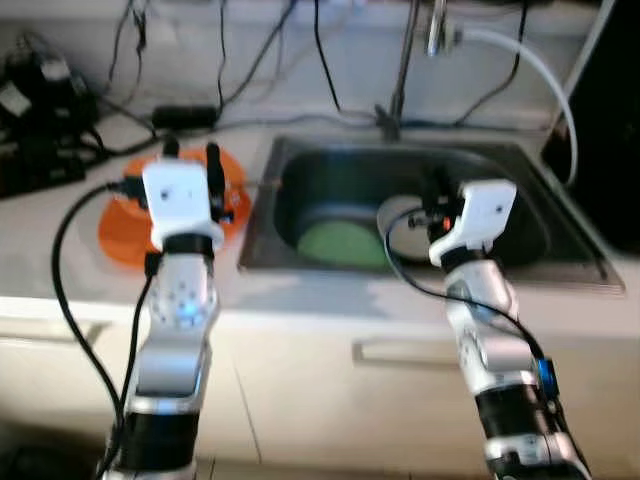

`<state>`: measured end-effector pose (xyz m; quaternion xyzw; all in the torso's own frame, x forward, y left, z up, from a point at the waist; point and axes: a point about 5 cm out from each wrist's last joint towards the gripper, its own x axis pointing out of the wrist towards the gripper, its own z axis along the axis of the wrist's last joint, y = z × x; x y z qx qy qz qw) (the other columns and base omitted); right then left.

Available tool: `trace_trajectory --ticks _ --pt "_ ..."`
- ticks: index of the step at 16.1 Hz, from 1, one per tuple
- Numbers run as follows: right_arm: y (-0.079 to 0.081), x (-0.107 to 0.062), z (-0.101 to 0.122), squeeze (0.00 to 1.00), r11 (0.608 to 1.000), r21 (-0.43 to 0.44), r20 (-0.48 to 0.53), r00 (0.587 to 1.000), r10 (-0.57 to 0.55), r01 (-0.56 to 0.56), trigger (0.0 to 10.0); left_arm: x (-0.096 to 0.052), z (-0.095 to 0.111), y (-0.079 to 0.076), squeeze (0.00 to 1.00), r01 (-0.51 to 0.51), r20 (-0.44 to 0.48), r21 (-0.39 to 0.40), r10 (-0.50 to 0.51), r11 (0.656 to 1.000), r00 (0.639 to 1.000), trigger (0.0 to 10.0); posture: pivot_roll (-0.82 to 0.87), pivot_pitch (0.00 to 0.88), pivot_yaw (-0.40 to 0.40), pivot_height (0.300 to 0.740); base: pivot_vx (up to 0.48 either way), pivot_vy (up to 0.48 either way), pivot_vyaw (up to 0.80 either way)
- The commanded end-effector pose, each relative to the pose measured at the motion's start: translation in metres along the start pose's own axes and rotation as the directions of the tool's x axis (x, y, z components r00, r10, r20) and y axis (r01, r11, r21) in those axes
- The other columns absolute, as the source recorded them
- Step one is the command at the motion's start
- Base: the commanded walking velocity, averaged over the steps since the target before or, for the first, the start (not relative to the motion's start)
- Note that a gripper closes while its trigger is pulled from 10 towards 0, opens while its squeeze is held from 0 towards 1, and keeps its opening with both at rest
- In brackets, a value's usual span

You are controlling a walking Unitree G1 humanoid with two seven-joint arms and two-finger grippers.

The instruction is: Kitchen organization

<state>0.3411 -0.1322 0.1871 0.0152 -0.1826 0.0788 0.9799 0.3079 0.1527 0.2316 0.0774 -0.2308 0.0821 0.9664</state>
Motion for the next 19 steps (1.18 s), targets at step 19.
trace_trajectory --ticks 19 --pt "0.01 0.002 -0.001 0.0 0.999 0.025 0.001 1.0 0.031 -0.031 10.0 -0.004 0.015 0.011 0.0 -0.002 0.064 0.082 -0.004 0.997 0.998 10.0 0.14 0.056 -0.001 0.74 0.062 0.0 0.0"
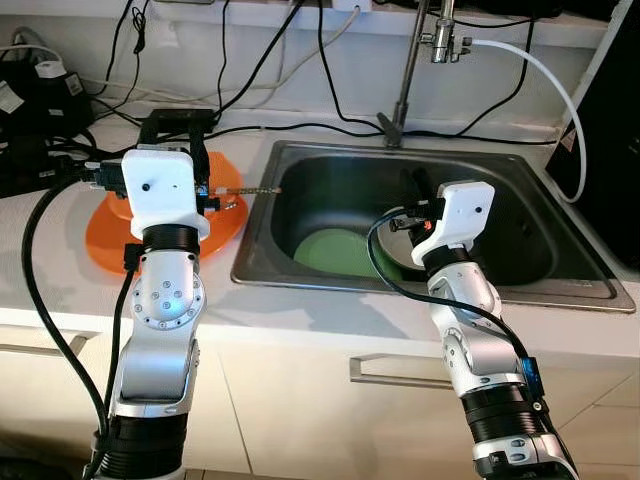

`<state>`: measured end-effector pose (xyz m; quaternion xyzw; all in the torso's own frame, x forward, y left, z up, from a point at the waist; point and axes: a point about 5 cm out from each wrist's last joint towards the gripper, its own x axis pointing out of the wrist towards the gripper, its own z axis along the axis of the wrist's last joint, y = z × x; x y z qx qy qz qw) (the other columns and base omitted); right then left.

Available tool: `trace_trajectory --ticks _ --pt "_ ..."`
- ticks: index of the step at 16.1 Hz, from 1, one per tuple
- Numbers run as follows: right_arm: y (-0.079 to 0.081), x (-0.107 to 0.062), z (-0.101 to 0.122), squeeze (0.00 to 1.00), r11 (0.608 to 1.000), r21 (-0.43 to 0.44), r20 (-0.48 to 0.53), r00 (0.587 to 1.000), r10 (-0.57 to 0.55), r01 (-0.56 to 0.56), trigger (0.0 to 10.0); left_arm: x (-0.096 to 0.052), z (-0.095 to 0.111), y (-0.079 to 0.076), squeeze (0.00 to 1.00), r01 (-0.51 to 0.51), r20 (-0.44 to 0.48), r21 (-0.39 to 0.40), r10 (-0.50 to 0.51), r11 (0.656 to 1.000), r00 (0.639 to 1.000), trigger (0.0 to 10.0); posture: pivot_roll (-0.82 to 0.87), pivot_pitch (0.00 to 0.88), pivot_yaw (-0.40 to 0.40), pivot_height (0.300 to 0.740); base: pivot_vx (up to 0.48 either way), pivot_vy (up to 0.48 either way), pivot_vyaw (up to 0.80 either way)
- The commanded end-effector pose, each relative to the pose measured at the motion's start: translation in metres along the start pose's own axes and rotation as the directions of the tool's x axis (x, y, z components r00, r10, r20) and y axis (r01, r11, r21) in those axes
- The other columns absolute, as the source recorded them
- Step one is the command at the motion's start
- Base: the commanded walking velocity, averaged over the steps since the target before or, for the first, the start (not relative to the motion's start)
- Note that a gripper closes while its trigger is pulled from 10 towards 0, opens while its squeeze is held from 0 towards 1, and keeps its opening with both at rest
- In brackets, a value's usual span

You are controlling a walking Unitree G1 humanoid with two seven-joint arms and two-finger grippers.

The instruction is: Kitchen organization

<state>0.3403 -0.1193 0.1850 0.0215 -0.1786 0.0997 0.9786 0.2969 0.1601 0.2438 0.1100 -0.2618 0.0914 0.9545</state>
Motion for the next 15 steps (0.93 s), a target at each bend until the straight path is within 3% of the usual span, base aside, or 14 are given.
trace_trajectory --ticks 1,2,5,7,8,9,11,15 --pt "-0.002 0.001 0.001 0.0 1.0 0.007 0.006 1.0 -0.005 0.005 10.0 -0.006 -0.004 0.003 0.0 0.012 -0.022 0.036 -0.011 0.999 1.0 10.0 0.14 0.056 -0.001 0.74 0.0 0.0 0.0" --pt "-0.002 0.001 0.001 0.0 1.0 0.008 0.005 1.0 -0.002 0.002 10.0 -0.011 -0.006 0.005 0.0 0.01 -0.034 0.048 -0.009 0.999 0.999 10.0 0.14 0.057 0.002 0.74 0.0 0.0 0.0" --pt "-0.004 0.0 0.0 0.0 1.0 0.006 -0.001 1.0 -0.003 0.003 10.0 -0.047 -0.008 0.016 0.0 0.035 -0.046 0.194 -0.026 0.98 0.999 10.0 0.15 0.065 0.006 0.74 0.0 0.0 0.0" --pt "-0.005 0.0 -0.002 0.0 1.0 0.006 -0.008 1.0 -0.008 0.008 10.0 -0.064 -0.016 0.022 0.0 0.043 -0.097 0.203 -0.023 0.978 0.995 10.0 0.15 0.065 0.006 0.74 0.0 0.0 0.0" --pt "-0.005 0.0 -0.003 0.0 1.0 0.008 -0.009 1.0 -0.006 0.006 10.0 -0.068 -0.017 0.021 0.0 0.073 -0.107 0.204 -0.052 0.976 0.993 10.0 0.17 0.072 -0.003 0.74 0.0 0.0 0.0" --pt "-0.001 0.002 -0.003 0.0 1.0 0.016 -0.01 1.0 0.005 -0.005 10.0 -0.07 -0.015 0.018 0.0 0.198 -0.085 0.27 -0.182 0.942 0.98 10.0 0.18 0.069 -0.006 0.74 0.0 0.0 0.0" --pt "0.001 0.002 -0.003 0.0 1.0 0.02 -0.011 1.0 0.011 -0.011 10.0 -0.077 -0.017 0.024 0.0 0.22 -0.079 0.314 -0.206 0.923 0.975 10.0 0.18 0.064 -0.005 0.74 0.0 0.0 0.0" --pt "0.002 0.002 -0.003 0.0 1.0 0.026 -0.006 1.0 0.012 -0.012 10.0 -0.074 -0.016 0.03 0.0 0.296 -0.08 0.39 -0.288 0.872 0.954 10.0 0.17 0.057 -0.004 0.74 0.0 0.0 0.0"
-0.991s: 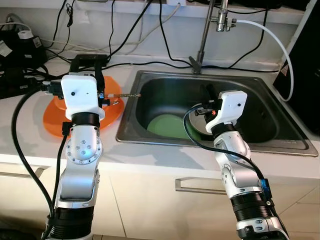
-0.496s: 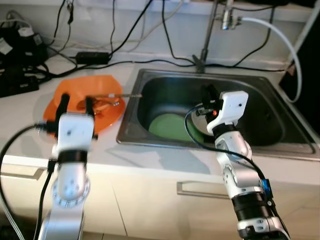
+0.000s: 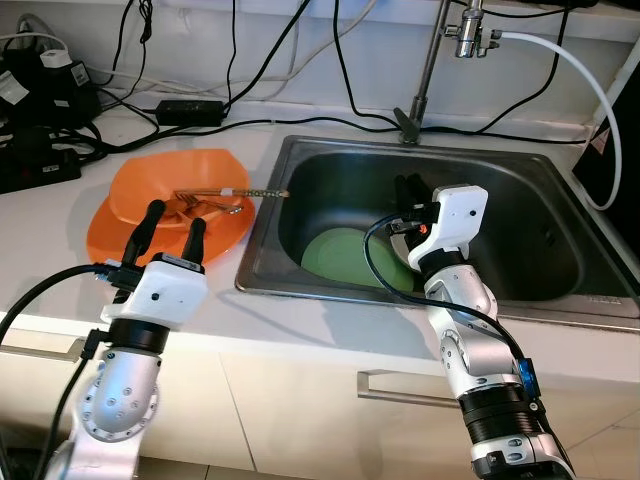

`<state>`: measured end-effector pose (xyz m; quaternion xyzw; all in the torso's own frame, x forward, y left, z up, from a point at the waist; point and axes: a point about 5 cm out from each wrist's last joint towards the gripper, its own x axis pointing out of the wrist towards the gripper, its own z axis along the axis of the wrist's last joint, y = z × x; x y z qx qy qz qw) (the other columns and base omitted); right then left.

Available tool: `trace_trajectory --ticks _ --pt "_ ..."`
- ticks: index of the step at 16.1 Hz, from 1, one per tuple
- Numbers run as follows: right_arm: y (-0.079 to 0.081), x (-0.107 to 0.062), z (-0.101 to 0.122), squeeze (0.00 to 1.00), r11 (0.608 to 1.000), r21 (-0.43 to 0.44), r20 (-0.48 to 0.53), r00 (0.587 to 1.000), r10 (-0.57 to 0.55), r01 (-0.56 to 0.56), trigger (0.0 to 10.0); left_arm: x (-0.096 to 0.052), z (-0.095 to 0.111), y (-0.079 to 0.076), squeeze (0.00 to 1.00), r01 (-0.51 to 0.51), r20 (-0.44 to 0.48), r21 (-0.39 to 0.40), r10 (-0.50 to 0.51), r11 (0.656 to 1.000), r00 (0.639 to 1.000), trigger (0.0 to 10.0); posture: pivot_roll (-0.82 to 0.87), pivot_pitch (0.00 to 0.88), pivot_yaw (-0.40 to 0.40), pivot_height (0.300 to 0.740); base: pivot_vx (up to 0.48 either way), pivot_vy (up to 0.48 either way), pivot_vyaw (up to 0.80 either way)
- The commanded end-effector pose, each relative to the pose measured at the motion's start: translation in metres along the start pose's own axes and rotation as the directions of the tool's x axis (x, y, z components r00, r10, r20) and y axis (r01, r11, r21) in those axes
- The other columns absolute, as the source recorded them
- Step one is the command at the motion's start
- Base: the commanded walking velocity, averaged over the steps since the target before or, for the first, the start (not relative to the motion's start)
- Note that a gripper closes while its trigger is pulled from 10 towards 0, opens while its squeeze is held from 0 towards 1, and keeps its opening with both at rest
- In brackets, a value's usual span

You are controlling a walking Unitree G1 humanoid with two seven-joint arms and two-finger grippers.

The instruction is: Kitchen organization

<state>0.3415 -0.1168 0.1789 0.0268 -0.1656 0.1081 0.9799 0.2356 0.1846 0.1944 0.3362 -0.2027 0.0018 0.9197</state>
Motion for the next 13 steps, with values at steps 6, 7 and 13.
trace_trajectory --ticks 6,7,13 --pt "0.001 0.006 0.005 0.0 1.0 0.01 0.026 1.0 0.01 -0.01 10.0 0.031 0.016 -0.016 0.0 0.193 0.065 0.053 -0.196 0.98 0.978 10.0 0.16 0.032 -0.007 0.74 0.0 0.0 0.0" --pt "0.001 0.006 0.005 0.0 1.0 0.011 0.026 1.0 0.009 -0.009 10.0 0.035 0.017 -0.016 0.0 0.2 0.065 0.059 -0.203 0.978 0.977 10.0 0.15 0.027 -0.006 0.74 0.0 0.0 0.0" --pt "0.002 0.008 0.006 0.0 1.0 0.01 0.037 0.999 0.008 -0.009 10.0 0.077 0.02 -0.033 0.0 0.324 0.043 0.252 -0.345 0.912 0.938 10.0 0.14 0.0 0.004 0.74 0.0 0.0 0.0"
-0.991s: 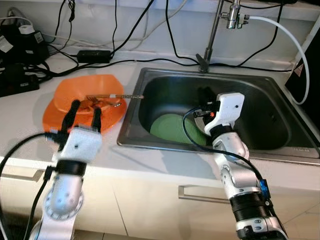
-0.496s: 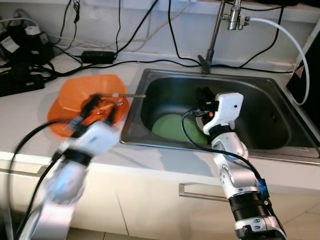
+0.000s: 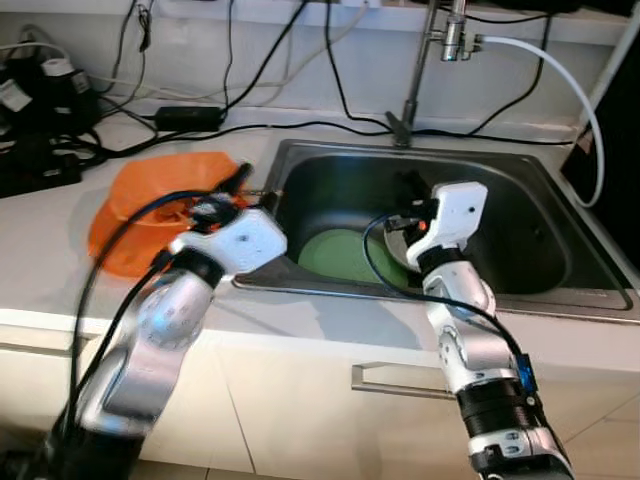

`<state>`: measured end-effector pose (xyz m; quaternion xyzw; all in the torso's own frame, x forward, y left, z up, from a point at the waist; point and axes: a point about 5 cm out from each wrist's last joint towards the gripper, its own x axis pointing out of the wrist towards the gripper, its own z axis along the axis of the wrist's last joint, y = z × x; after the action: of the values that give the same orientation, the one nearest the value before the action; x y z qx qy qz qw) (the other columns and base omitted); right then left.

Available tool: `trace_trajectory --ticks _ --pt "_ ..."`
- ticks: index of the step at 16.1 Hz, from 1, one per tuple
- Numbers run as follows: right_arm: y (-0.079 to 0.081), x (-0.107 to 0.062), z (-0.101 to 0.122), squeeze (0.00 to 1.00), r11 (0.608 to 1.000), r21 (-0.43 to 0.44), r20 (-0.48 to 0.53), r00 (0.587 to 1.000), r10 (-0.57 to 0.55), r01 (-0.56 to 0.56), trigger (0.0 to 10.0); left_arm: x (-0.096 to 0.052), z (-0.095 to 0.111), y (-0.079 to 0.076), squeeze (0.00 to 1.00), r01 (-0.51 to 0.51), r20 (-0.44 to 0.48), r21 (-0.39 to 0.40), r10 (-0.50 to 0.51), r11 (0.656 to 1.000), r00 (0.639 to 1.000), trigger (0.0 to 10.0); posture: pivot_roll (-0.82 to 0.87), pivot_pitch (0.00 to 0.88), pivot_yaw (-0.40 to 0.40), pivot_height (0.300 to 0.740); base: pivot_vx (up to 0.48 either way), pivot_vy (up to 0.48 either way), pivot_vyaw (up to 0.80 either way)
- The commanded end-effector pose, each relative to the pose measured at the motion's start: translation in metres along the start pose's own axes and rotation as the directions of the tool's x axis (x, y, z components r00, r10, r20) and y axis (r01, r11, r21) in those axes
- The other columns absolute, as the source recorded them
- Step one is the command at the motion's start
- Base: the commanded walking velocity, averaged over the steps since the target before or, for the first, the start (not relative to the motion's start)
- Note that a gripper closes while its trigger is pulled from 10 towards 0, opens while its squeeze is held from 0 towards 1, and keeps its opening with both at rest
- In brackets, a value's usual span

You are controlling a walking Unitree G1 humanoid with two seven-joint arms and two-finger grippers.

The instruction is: Kitchen organization

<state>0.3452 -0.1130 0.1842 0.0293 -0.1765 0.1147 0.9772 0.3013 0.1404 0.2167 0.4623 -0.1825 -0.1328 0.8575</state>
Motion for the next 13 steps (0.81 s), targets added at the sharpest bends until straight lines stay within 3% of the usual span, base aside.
trace_trajectory --ticks 1,7,13 --pt "-0.002 0.003 0.003 0.0 1.0 0.002 0.017 1.0 -0.006 0.006 10.0 0.01 0.003 -0.002 0.0 0.055 0.003 0.045 -0.055 0.997 0.998 10.0 0.14 0.0 0.007 0.74 0.0 0.0 0.0" --pt "-0.005 0.003 0.005 0.0 1.0 -0.006 0.025 1.0 -0.019 0.02 10.0 0.03 -0.004 0.002 0.0 0.098 -0.082 0.11 -0.089 0.989 0.993 10.0 0.14 0.008 0.006 0.74 0.0 0.0 0.0" --pt "-0.004 0.003 0.005 0.0 1.0 0.0 0.031 0.999 -0.025 0.025 10.0 0.041 -0.012 -0.002 0.0 0.152 -0.186 0.1 -0.132 0.983 0.974 10.0 0.13 0.027 0.012 0.74 0.0 0.0 0.0"
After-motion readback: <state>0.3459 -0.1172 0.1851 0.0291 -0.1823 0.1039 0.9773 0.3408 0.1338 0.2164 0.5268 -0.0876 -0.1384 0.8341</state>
